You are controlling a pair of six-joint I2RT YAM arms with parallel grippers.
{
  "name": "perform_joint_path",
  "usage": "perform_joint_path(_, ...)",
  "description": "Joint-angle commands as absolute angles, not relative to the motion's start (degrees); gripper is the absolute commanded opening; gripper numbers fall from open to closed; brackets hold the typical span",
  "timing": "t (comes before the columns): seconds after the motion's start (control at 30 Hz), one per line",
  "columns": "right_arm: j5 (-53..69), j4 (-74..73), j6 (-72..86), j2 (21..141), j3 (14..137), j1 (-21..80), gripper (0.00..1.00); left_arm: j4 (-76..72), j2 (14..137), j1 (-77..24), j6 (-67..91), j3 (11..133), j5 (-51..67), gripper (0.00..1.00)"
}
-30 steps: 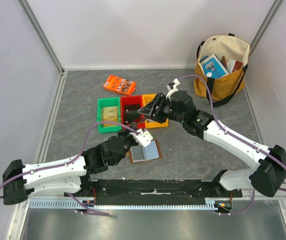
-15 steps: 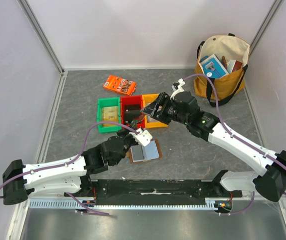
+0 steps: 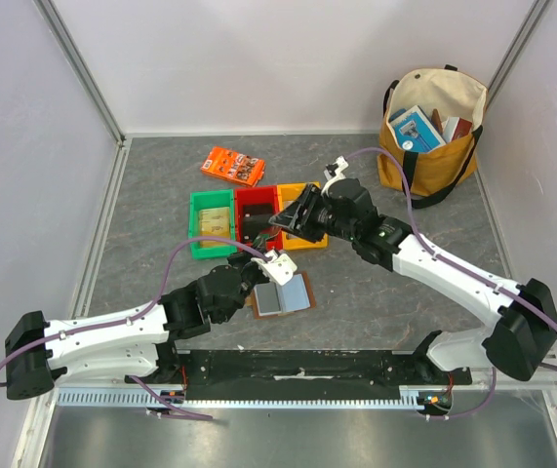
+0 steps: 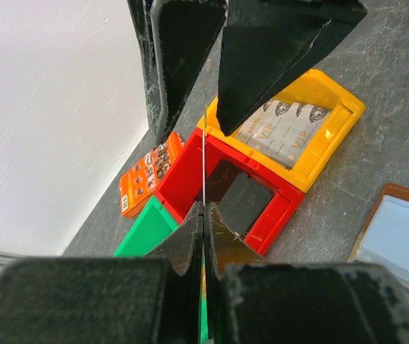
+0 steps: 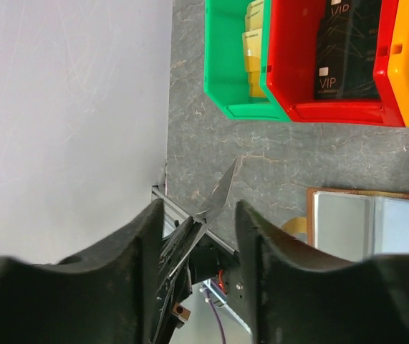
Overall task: Take the credit cards out of the card holder
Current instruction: Place the credit card in the storage box.
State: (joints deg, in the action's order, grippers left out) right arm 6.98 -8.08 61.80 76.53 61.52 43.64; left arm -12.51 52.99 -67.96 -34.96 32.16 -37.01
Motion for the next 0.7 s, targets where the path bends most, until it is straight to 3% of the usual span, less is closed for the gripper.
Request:
perform_joint_path(0.0, 7.74, -4.57, 62.84, 77.08, 60.91, 43.68, 0.43, -14.77, 52.82, -68.2, -33.49, 32.26, -37.27, 0.02)
perform_joint_path(0.17, 7.65, -4.48, 62.05, 76.55, 60.21, 43.33, 0.1, -13.98, 52.47, -68.2, -31.73, 32.17, -36.39, 0.03)
perform_joint_path(0.23, 7.91, -4.39, 61.53, 76.29, 59.59, 42.81, 0.0, -13.19, 52.47, -68.12, -30.77, 32.6, -35.95, 0.09)
perform_joint_path(0.33, 8.43, -3.7, 60.12, 75.68, 58.36, 41.58, 0.0, -10.73, 52.21, -67.77, -27.52, 33.75, -34.9, 0.2)
perform_joint_path(0.47, 10.28, -1.33, 56.44, 75.15, 56.87, 38.68, 0.0, -6.25, 50.72, -64.96, -21.81, 35.59, -30.43, 0.46)
perform_joint_path(0.67, 12.91, 2.01, 43.0, 75.23, 56.78, 35.69, 0.0, -1.94, 46.59, -49.52, -6.53, 38.76, -15.58, 0.61)
